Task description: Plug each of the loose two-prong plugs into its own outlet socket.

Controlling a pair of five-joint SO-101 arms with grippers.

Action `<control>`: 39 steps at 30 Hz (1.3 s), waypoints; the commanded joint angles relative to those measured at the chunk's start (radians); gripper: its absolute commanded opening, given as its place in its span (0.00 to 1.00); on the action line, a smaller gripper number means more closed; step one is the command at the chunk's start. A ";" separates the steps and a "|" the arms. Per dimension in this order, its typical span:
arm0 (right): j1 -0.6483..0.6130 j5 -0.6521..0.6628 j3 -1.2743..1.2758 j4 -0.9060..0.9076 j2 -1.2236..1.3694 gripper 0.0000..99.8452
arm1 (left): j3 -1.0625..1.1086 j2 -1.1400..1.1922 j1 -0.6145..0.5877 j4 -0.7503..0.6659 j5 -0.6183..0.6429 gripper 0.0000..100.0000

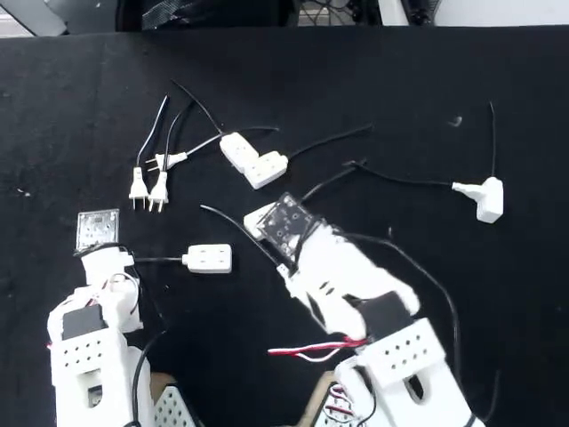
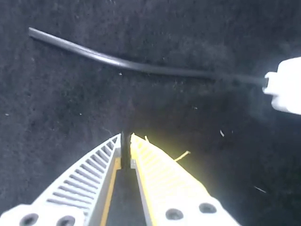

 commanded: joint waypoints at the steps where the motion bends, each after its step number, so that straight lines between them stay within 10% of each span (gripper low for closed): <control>1: 0.023 0.427 -0.074 0.043 0.107 0.17 | -0.008 -0.006 0.005 -0.021 0.005 0.05; 5: 0.003 0.551 -0.105 0.034 0.265 0.21 | -0.008 -0.006 -0.012 -0.017 0.005 0.05; 12: -0.031 0.361 -0.295 -0.123 0.591 0.31 | -0.008 -0.006 -0.134 -0.017 0.005 0.05; 22: -0.035 0.677 -0.473 -0.012 0.977 0.31 | -0.008 -0.006 -0.136 -0.017 0.005 0.05; 39: -0.262 0.508 -0.277 -0.175 0.774 0.31 | -0.018 -0.006 -0.312 -0.017 0.005 0.05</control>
